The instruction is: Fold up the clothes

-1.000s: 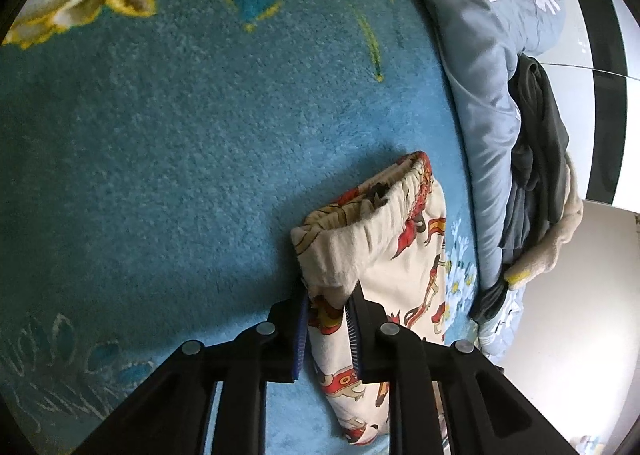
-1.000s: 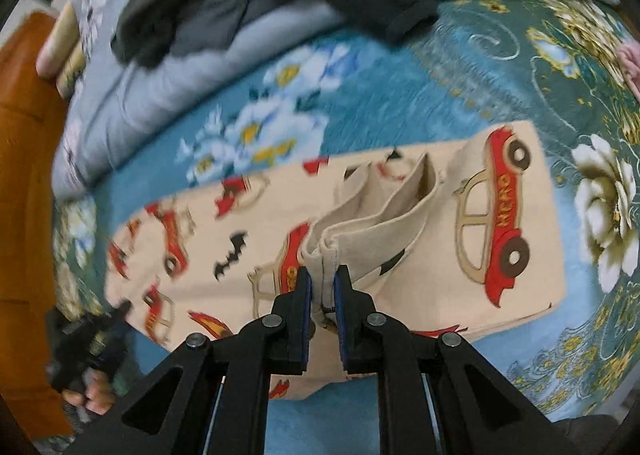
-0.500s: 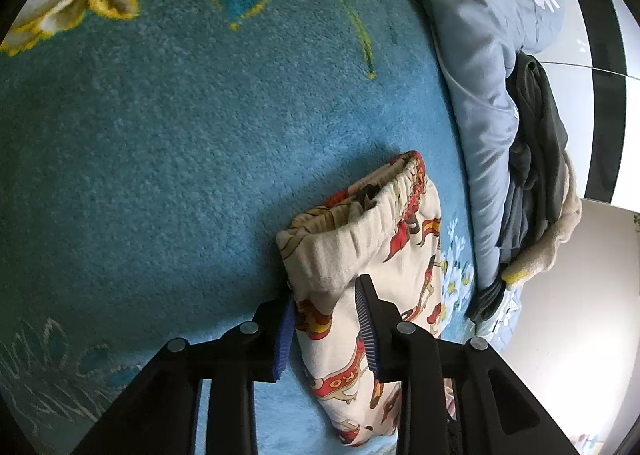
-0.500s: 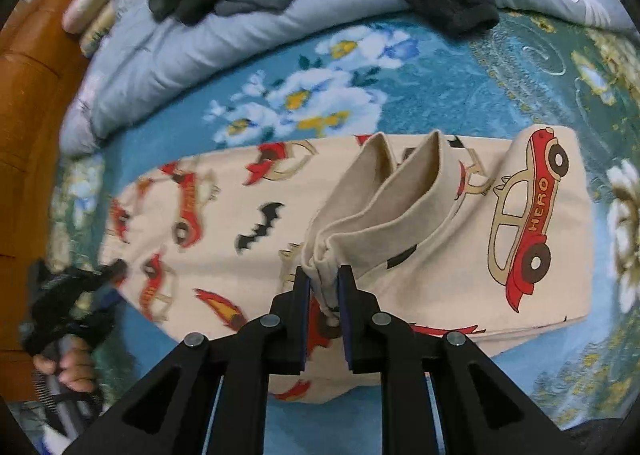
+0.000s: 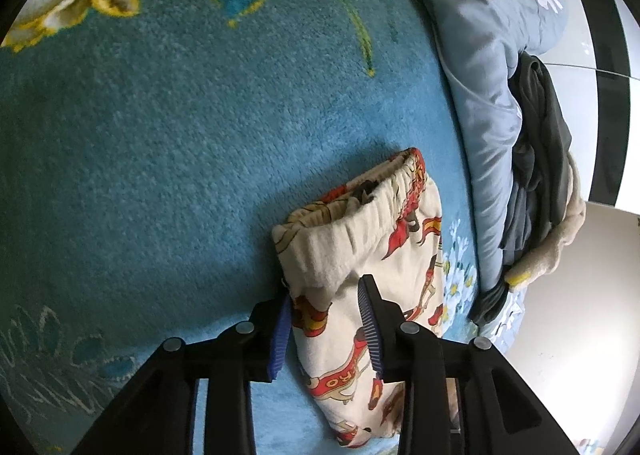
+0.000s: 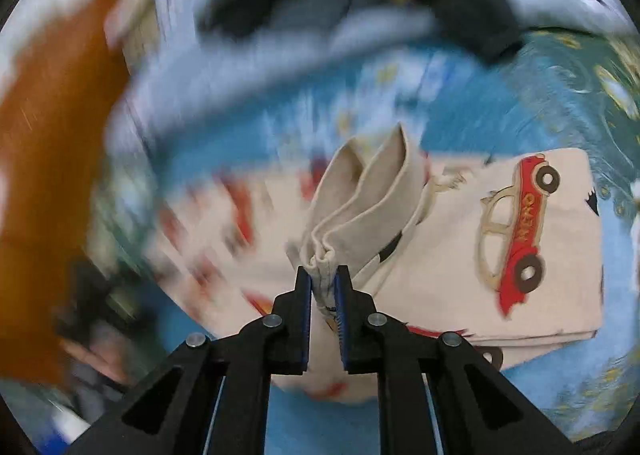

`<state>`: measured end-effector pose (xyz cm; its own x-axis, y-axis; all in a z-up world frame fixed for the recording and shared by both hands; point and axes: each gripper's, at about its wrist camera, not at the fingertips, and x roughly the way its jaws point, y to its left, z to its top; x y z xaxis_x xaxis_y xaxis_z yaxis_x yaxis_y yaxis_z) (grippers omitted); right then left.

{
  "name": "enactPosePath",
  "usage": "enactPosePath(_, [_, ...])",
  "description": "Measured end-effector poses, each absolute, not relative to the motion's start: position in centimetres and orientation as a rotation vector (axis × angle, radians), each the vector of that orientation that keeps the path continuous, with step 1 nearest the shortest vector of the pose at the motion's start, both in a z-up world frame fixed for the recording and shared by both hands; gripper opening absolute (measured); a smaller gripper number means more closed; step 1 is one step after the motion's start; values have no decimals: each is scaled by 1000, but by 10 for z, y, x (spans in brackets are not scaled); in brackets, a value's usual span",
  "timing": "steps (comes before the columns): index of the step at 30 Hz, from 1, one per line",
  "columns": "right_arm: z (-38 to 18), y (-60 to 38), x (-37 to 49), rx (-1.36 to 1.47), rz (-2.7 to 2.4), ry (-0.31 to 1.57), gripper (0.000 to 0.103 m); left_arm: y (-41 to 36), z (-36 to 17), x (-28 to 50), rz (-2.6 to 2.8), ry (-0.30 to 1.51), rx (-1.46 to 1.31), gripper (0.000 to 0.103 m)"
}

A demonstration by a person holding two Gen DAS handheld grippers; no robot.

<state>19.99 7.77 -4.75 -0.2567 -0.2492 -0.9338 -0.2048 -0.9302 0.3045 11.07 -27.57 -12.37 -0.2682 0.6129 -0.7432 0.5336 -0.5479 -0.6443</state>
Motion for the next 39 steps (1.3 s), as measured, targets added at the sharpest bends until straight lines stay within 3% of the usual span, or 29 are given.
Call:
enactPosePath(4, [-60, 73, 193, 1962, -2319, -590, 15, -277, -124, 110, 1954, -1476, -1852, 42])
enactPosePath(5, [-58, 81, 195, 1928, -2324, -672, 18, -276, -125, 109, 1952, -1483, -1850, 42])
enactPosePath(7, [-52, 101, 202, 1822, -2335, -885, 39, -275, -125, 109, 1947, -1493, -1843, 48])
enactPosePath(11, [-37, 152, 226, 1533, -2372, -1354, 44, -271, -123, 107, 1957, -1479, -1835, 54])
enactPosePath(13, [-27, 174, 236, 1424, -2421, -1491, 47, -269, -122, 106, 1969, -1465, -1835, 54])
enactPosePath(15, [-16, 194, 244, 1368, -2468, -1549, 49, -267, -121, 105, 1990, -1448, -1835, 52])
enactPosePath(17, [-9, 213, 252, 1322, -2497, -1602, 51, -264, -119, 106, 2035, -1404, -1865, 37])
enactPosePath(18, [-8, 222, 259, 1296, -2502, -1641, 51, -263, -118, 106, 2070, -1362, -1897, 23])
enactPosePath(19, [-8, 232, 266, 1252, -2493, -1707, 52, -262, -116, 107, 2103, -1324, -1914, 16])
enactPosePath(21, [-17, 247, 280, 1117, -2410, -1885, 52, -258, -105, 109, 2166, -1269, -1877, 10])
enactPosePath(24, [-31, 256, 291, 969, -2278, -2069, 52, -237, -67, 107, 2291, -1048, -1775, 8])
enactPosePath(27, [-35, 258, 294, 907, -2249, -2118, 52, -194, -5, 110, 2376, -699, -1553, 8])
enactPosePath(31, [-31, 260, 296, 852, -2264, -2110, 52, -119, 61, 126, 2314, -392, -1264, 8])
enactPosePath(34, [-31, 264, 306, 800, -2276, -2150, 52, -48, 79, 136, 2193, -250, -1158, 8])
enactPosePath(39, [-25, 273, 325, 688, -2345, -2188, 52, 59, 54, 151, 2013, -170, -1212, 8])
